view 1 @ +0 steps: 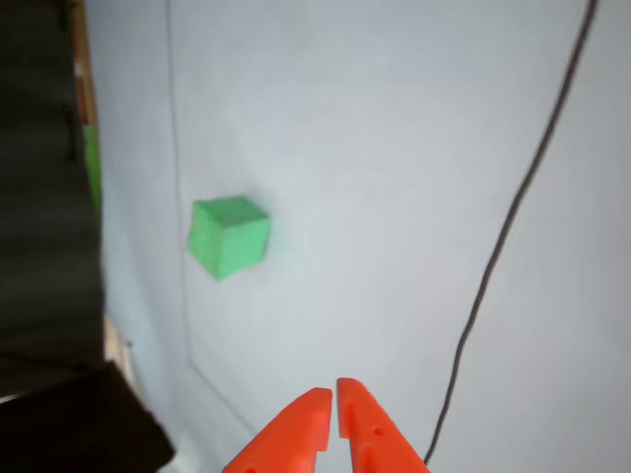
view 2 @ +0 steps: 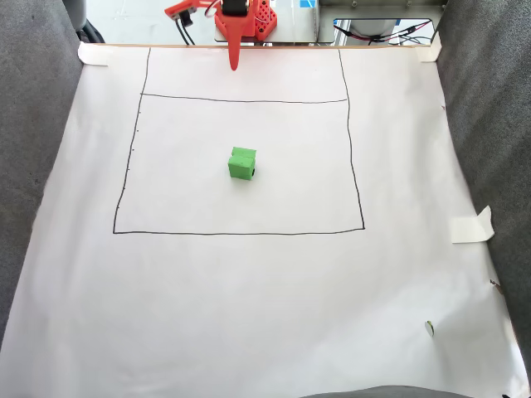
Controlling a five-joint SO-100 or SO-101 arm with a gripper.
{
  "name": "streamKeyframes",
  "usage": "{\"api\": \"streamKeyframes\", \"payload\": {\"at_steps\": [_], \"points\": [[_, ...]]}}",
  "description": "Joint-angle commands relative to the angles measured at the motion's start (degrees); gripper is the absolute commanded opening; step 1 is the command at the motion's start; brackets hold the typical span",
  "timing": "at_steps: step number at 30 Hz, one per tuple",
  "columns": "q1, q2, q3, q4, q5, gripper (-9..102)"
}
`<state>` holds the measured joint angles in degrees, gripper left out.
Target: Grasp the colored block, Place it on the black dot, and then return the arm to the default position.
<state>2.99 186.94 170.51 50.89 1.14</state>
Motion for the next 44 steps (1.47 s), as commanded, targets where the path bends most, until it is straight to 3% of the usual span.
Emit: {"api": "streamKeyframes", "payload": {"at_steps": [1, 18, 44], "points": [[-0.7, 0.35, 0.97, -2.29, -1.67, 0], [-3.25, 0.35, 3.52, 3.87, -4.66, 0], [-2.99, 0.35, 3.43, 3.96, -4.83, 0]]}}
